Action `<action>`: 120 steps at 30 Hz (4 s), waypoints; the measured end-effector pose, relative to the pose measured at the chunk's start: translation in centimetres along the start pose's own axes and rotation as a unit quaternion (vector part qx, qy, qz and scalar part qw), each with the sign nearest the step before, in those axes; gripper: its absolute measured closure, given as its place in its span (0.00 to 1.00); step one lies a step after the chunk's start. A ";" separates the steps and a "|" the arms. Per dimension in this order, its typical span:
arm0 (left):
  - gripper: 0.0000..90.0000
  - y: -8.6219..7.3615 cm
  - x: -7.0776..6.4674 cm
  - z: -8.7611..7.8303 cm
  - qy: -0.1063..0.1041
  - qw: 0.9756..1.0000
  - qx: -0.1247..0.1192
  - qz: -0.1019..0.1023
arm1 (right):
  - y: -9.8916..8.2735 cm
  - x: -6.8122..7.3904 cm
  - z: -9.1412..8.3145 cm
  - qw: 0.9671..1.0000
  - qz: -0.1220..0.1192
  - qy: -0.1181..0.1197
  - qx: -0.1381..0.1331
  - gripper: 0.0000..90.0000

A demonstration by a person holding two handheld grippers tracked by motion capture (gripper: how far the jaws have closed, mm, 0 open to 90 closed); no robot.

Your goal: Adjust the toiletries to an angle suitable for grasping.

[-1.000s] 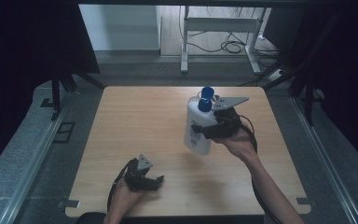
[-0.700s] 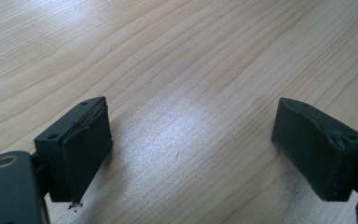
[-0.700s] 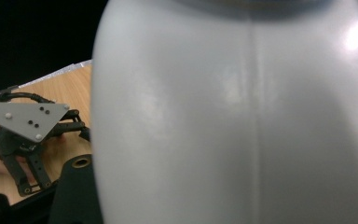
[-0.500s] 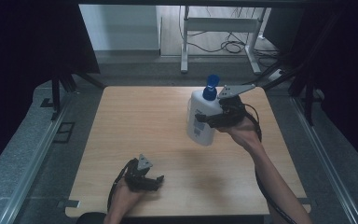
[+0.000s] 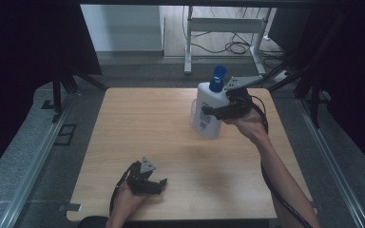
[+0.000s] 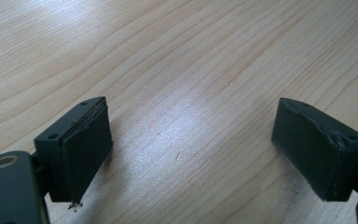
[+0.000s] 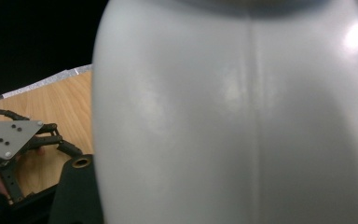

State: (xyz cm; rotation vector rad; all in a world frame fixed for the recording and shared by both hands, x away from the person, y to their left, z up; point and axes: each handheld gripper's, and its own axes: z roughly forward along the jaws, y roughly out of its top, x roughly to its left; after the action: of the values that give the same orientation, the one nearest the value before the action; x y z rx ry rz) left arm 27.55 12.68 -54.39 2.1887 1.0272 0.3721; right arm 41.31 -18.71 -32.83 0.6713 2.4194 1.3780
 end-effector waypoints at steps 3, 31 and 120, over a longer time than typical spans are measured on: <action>0.13 0.0 0.0 0.0 0.000 1.000 0.000 0.000 | 0.2 -0.7 0.2 1.000 0.001 -0.001 -0.002 0.41; 0.13 0.0 0.0 0.0 0.001 1.000 0.000 0.000 | 1.4 -5.1 1.5 1.000 0.005 -0.025 0.000 0.41; 0.13 0.1 -0.1 0.1 0.000 1.000 0.001 -0.002 | -4.4 -9.4 8.7 0.997 0.048 -0.056 -0.008 0.17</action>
State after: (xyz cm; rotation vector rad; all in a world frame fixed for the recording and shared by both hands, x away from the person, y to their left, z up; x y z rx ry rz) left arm 27.59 12.57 -54.39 2.1879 1.0321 0.3705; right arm 52.15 -19.14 -40.98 0.8465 2.3148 1.3556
